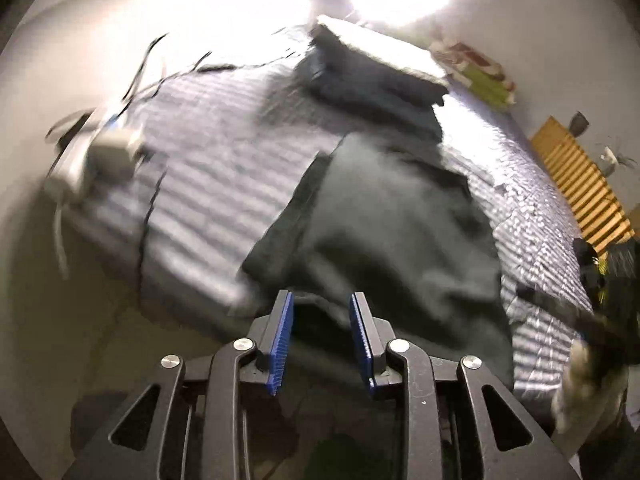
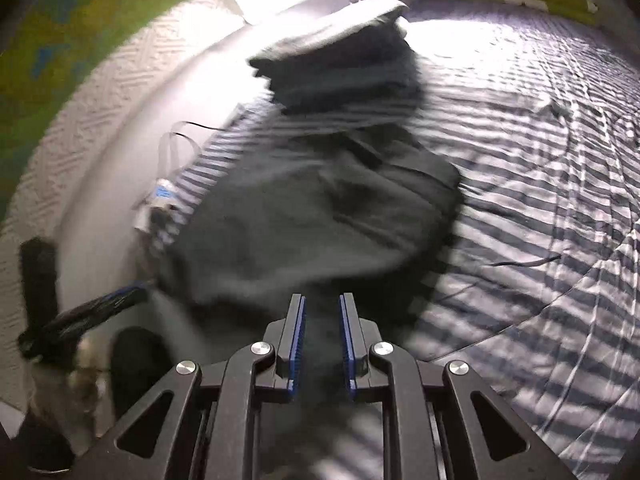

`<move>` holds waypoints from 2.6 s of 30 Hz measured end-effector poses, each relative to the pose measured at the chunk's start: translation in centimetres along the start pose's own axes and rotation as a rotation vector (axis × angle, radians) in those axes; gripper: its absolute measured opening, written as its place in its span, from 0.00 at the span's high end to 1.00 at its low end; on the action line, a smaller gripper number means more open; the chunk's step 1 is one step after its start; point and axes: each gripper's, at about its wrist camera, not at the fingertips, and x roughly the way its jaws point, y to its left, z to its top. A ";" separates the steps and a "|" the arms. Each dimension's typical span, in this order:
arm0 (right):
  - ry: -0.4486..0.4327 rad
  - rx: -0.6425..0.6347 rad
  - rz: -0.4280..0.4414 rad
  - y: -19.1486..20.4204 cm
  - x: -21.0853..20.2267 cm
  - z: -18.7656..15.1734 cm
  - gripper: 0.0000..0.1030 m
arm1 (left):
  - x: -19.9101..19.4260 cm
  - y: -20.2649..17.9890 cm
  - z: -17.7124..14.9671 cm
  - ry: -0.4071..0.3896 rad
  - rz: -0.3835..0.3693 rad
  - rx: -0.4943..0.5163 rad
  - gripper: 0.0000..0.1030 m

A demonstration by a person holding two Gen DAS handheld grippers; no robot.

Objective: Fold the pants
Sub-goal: 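Grasp the elastic waistband of the folded pants with the left gripper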

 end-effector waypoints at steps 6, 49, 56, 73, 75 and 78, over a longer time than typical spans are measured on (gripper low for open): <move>0.038 -0.203 -0.023 5.7 0.5 -5.3 0.84 | -0.2 0.4 3.6 -0.055 -0.029 -0.032 0.62; 0.122 0.396 0.047 -9.9 3.2 2.4 0.39 | 12.3 3.4 12.0 0.377 -0.272 -0.086 0.18; 0.136 0.373 0.062 -9.3 4.4 3.3 0.39 | 14.3 0.7 11.7 0.415 -0.260 0.043 0.18; 0.174 0.307 0.111 -7.9 6.7 4.7 0.66 | 13.8 -0.5 11.6 0.336 -0.237 0.139 0.43; 0.181 0.317 0.130 -8.5 6.2 4.6 0.66 | 13.9 -0.1 11.6 0.336 -0.247 0.123 0.35; 0.183 0.367 0.147 -9.8 5.8 4.2 0.63 | 14.4 0.5 11.9 0.348 -0.302 0.070 0.25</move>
